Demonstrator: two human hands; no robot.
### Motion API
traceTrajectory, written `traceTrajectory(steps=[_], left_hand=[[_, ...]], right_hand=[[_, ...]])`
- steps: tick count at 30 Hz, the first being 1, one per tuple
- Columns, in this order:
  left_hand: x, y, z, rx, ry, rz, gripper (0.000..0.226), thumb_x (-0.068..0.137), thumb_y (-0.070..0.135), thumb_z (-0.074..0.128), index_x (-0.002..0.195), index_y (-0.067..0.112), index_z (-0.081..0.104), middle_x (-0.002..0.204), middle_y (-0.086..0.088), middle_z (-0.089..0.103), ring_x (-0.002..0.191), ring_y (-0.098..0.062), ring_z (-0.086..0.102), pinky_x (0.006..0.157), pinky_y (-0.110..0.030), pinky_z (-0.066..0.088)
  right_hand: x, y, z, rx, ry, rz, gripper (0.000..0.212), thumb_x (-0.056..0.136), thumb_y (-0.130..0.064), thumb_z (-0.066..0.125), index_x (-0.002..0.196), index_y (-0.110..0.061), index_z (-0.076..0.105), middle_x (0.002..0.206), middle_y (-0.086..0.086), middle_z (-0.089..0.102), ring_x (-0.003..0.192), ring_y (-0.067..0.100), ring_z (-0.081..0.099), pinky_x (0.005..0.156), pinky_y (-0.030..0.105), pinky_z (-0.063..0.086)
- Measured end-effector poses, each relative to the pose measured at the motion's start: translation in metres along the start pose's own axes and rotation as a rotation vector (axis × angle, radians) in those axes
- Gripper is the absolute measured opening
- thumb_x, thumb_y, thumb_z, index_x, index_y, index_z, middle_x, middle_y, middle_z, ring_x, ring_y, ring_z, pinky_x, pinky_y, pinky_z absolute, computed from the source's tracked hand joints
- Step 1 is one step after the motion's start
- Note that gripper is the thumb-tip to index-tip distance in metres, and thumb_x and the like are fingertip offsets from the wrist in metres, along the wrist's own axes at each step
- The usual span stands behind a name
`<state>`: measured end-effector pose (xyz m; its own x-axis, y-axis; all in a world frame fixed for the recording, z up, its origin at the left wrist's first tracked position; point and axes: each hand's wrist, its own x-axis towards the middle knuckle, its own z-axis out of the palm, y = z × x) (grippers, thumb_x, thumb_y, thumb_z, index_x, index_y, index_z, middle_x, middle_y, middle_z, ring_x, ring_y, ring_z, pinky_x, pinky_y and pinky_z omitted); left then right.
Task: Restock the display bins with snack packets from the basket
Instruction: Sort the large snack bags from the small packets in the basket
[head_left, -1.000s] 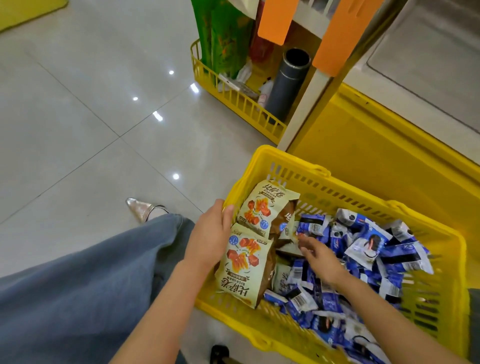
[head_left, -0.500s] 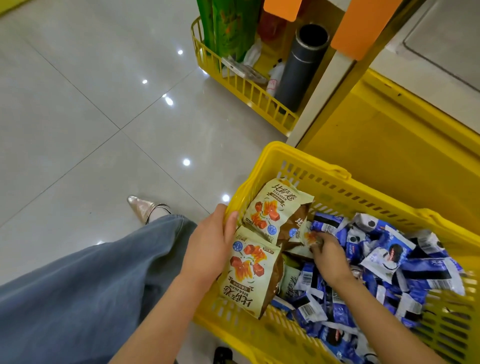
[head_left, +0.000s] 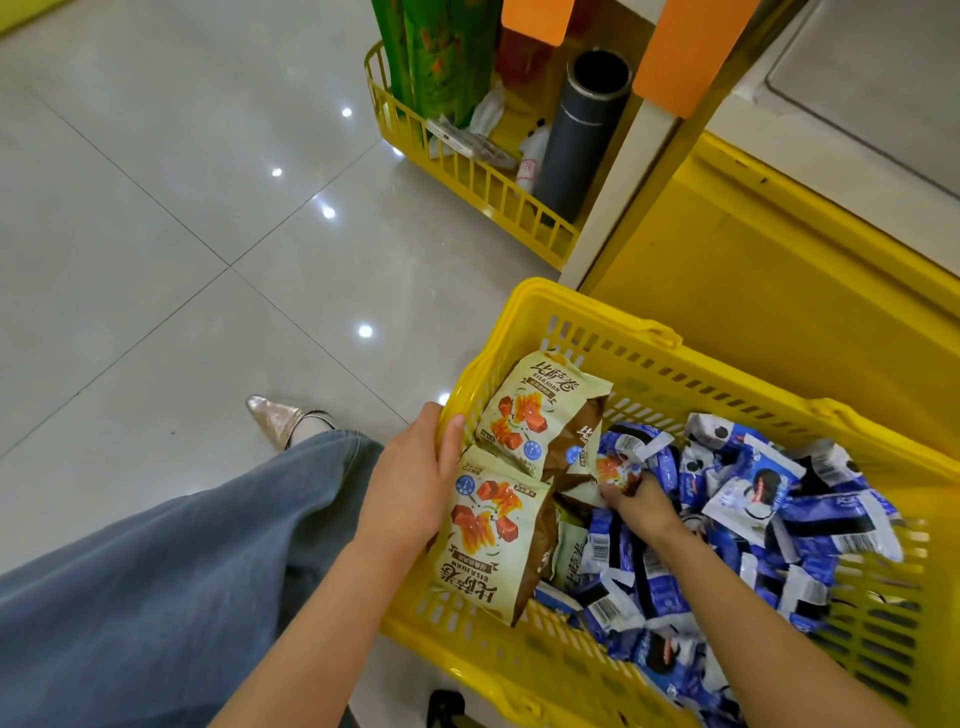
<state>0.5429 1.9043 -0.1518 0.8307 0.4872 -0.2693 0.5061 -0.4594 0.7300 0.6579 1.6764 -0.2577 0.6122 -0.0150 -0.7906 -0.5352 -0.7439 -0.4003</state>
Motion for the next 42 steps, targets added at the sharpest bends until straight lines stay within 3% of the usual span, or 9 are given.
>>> traceTrajectory(steps=[9, 15, 19, 23, 27, 30, 36, 39, 42], left_hand=[[0.002, -0.002, 0.000, 0.025, 0.022, 0.020, 0.038, 0.087, 0.056, 0.022, 0.088, 0.024, 0.041, 0.066, 0.007, 0.051, 0.057, -0.003, 0.051, 0.047, -0.012, 0.036], [0.002, -0.002, 0.000, 0.022, 0.013, 0.018, 0.038, 0.089, 0.055, 0.023, 0.090, 0.022, 0.043, 0.070, 0.005, 0.053, 0.062, -0.006, 0.054, 0.050, -0.018, 0.033], [0.002, -0.001, 0.000, 0.019, 0.014, 0.009, 0.036, 0.092, 0.053, 0.025, 0.090, 0.022, 0.043, 0.073, 0.003, 0.055, 0.064, -0.008, 0.056, 0.051, -0.019, 0.035], [0.003, 0.001, -0.001, 0.016, -0.004, 0.009, 0.035, 0.093, 0.052, 0.025, 0.097, 0.022, 0.044, 0.079, 0.001, 0.058, 0.070, -0.010, 0.058, 0.054, -0.024, 0.043], [0.001, 0.006, -0.004, 0.129, 0.023, 0.043, 0.035, 0.098, 0.039, 0.031, 0.123, 0.017, 0.042, 0.111, 0.000, 0.052, 0.096, -0.013, 0.052, 0.081, -0.029, 0.045], [-0.009, 0.022, -0.003, 0.237, 0.181, 0.283, 0.036, 0.096, 0.026, 0.045, 0.128, 0.009, 0.045, 0.125, -0.008, 0.046, 0.115, -0.021, 0.042, 0.098, -0.033, 0.034], [-0.035, 0.056, 0.014, -0.003, -0.446, 0.380, 0.083, 0.072, 0.057, 0.068, 0.136, 0.048, 0.015, 0.141, 0.020, 0.024, 0.130, 0.001, 0.020, 0.110, -0.029, 0.022], [-0.042, 0.065, 0.014, -0.116, -0.446, 0.320, 0.086, 0.057, 0.061, 0.074, 0.125, 0.058, 0.021, 0.125, 0.025, 0.042, 0.118, 0.002, 0.041, 0.102, -0.029, 0.039], [-0.046, 0.075, 0.006, -0.426, -0.356, 0.202, 0.067, 0.051, 0.056, 0.077, 0.107, 0.050, 0.042, 0.102, 0.023, 0.062, 0.091, 0.005, 0.061, 0.079, -0.022, 0.053]], right_hand=[[0.000, 0.000, -0.004, 0.235, -0.074, 0.223, 0.074, 0.084, -0.046, 0.063, 0.136, 0.002, 0.040, 0.134, 0.022, 0.050, 0.122, 0.038, 0.049, 0.103, 0.048, 0.041], [-0.010, 0.005, 0.007, 0.268, 0.118, -0.019, 0.031, 0.083, -0.029, 0.070, 0.102, -0.010, 0.056, 0.110, 0.015, 0.064, 0.088, 0.023, 0.057, 0.081, 0.035, 0.047], [-0.023, 0.013, 0.005, 0.134, 0.249, -0.127, 0.046, 0.083, -0.031, 0.069, 0.116, -0.003, 0.054, 0.105, 0.013, 0.065, 0.100, 0.031, 0.062, 0.083, 0.038, 0.050], [-0.048, 0.018, -0.011, -0.071, 0.306, -0.312, 0.045, 0.085, -0.035, 0.066, 0.114, -0.004, 0.052, 0.085, 0.006, 0.066, 0.070, 0.018, 0.060, 0.053, 0.025, 0.047], [-0.083, 0.020, -0.034, -0.367, 0.344, -0.494, 0.028, 0.089, -0.041, 0.059, 0.099, -0.019, 0.047, 0.072, -0.012, 0.056, 0.058, 0.002, 0.052, 0.043, 0.016, 0.035], [-0.115, 0.009, -0.051, -0.521, 0.350, -0.623, 0.026, 0.087, -0.048, 0.058, 0.099, -0.028, 0.046, 0.073, -0.018, 0.053, 0.061, -0.001, 0.052, 0.045, 0.015, 0.035], [-0.168, -0.051, -0.089, -0.507, 0.125, -0.906, 0.026, 0.077, -0.047, 0.068, 0.095, -0.033, 0.055, 0.083, -0.021, 0.061, 0.079, 0.000, 0.060, 0.069, 0.022, 0.050], [-0.189, -0.077, -0.099, -0.321, -0.072, -0.993, 0.027, 0.073, -0.047, 0.067, 0.095, -0.033, 0.060, 0.091, -0.019, 0.067, 0.085, -0.001, 0.064, 0.073, 0.018, 0.052], [-0.198, -0.090, -0.098, -0.052, -0.078, -1.016, 0.035, 0.071, -0.045, 0.065, 0.104, -0.035, 0.058, 0.102, -0.019, 0.066, 0.095, -0.001, 0.063, 0.074, 0.016, 0.053]])
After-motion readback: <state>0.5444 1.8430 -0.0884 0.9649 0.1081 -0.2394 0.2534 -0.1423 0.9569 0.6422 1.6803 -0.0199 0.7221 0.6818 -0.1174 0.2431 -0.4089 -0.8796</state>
